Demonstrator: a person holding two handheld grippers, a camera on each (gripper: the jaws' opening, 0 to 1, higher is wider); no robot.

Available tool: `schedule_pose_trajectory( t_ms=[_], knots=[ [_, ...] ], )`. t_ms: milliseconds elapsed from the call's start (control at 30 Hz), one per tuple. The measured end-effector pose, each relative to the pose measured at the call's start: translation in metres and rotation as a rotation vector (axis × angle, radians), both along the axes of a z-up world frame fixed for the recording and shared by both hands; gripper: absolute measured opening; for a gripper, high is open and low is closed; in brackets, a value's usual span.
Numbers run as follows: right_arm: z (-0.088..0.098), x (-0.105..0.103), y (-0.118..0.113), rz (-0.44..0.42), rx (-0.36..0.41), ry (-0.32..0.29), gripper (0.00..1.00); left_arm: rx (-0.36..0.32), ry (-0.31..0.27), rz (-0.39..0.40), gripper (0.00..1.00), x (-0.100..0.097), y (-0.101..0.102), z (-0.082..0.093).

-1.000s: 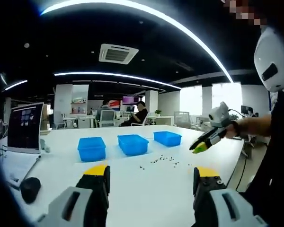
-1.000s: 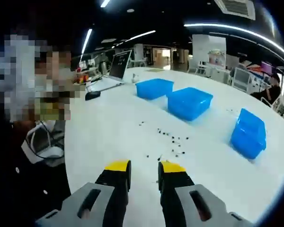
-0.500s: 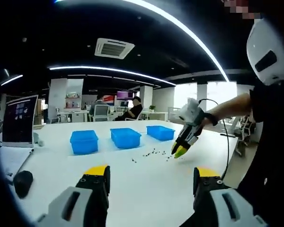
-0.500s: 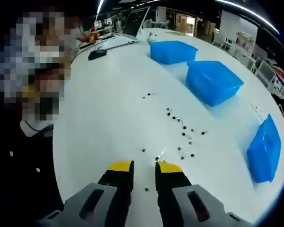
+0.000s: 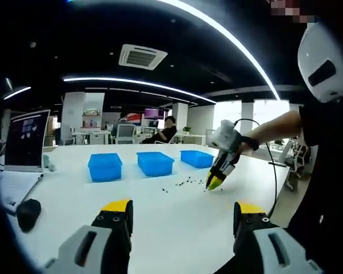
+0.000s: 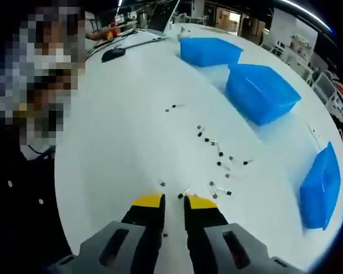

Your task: Pick up the resistors one by one and place each resistor into its matching bin, sorting the parts by color and model until every resistor is separated into the correct bin for its type

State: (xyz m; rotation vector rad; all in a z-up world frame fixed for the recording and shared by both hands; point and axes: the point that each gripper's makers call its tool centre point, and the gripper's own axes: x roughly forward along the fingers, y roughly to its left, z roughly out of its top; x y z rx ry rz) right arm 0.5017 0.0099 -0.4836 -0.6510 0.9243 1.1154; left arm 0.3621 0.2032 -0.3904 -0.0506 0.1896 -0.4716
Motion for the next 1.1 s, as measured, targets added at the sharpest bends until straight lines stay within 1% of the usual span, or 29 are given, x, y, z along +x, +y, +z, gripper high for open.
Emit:
schedule_pose_trajectory(
  t_ms=[100, 300, 333, 500, 633, 800, 833, 867, 900, 967, 1033, 1067, 1100],
  knots=[
    [0.000, 0.002, 0.001, 0.008, -0.006, -0.011, 0.13, -0.001, -0.001, 0.007, 0.72, 0.000, 0.001, 0.000],
    [-0.001, 0.007, 0.001, 0.062, -0.050, -0.084, 0.07, -0.002, -0.001, 0.014, 0.72, 0.000, 0.002, 0.000],
    [-0.001, 0.006, 0.001, 0.063, -0.051, -0.085, 0.06, -0.001, -0.002, 0.015, 0.72, 0.000, 0.003, 0.000],
    [-0.002, 0.006, 0.003, 0.107, -0.075, -0.134, 0.05, -0.004, -0.004, 0.016, 0.72, -0.001, 0.003, 0.000],
    [0.002, 0.007, 0.002, 0.099, -0.056, -0.134, 0.05, -0.003, -0.009, 0.016, 0.72, -0.002, 0.002, 0.003],
    [0.029, 0.009, 0.004, 0.037, 0.058, -0.163, 0.05, -0.001, -0.026, 0.027, 0.72, -0.001, 0.004, 0.009],
    [0.040, 0.008, 0.003, 0.017, 0.106, -0.176, 0.05, 0.001, -0.035, 0.035, 0.72, -0.001, 0.005, 0.011],
    [0.045, 0.008, 0.002, 0.003, 0.129, -0.184, 0.05, 0.001, -0.040, 0.042, 0.72, 0.000, 0.006, 0.013],
    [0.058, 0.004, 0.003, -0.008, 0.202, -0.202, 0.05, -0.001, -0.043, 0.044, 0.72, 0.000, 0.007, 0.014],
    [0.078, 0.001, 0.000, -0.068, 0.310, -0.237, 0.05, 0.001, -0.048, 0.045, 0.72, -0.001, 0.007, 0.016],
    [0.099, -0.006, -0.003, -0.096, 0.435, -0.290, 0.05, 0.004, -0.051, 0.046, 0.72, 0.000, 0.007, 0.017],
    [0.108, -0.008, -0.008, -0.128, 0.478, -0.316, 0.05, 0.004, -0.052, 0.047, 0.72, 0.000, 0.007, 0.018],
    [0.118, -0.012, -0.010, -0.137, 0.530, -0.357, 0.05, 0.007, -0.054, 0.048, 0.72, 0.000, 0.007, 0.019]
  ],
)
